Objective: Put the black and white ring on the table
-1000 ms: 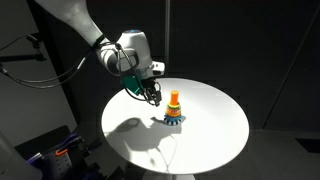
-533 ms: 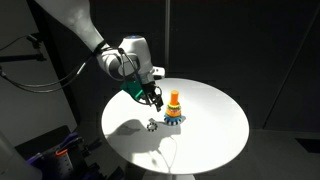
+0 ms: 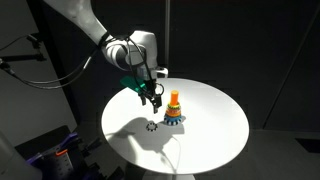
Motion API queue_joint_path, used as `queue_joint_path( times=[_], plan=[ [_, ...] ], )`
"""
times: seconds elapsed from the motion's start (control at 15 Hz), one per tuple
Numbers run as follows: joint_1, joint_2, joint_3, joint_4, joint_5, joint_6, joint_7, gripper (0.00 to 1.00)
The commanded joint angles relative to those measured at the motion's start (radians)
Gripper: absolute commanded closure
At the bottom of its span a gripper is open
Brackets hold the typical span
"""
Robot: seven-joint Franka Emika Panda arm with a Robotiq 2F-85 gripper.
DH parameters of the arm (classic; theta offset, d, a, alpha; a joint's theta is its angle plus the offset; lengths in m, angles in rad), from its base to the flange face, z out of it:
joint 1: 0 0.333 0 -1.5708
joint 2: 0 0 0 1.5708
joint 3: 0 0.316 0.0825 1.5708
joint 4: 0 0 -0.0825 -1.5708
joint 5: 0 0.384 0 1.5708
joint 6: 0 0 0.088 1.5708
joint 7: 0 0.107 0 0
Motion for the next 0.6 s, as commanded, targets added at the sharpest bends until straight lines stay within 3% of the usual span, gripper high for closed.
queue_joint_path(
  times=[0.0,0.53],
  plan=[
    [-0.005,-0.043,-0.003,0.056,-0.014,-0.162,-0.006,0.00],
    [-0.008,-0.155,-0.003,0.136,-0.002,-0.458,-0.008,0.00]
  ],
)
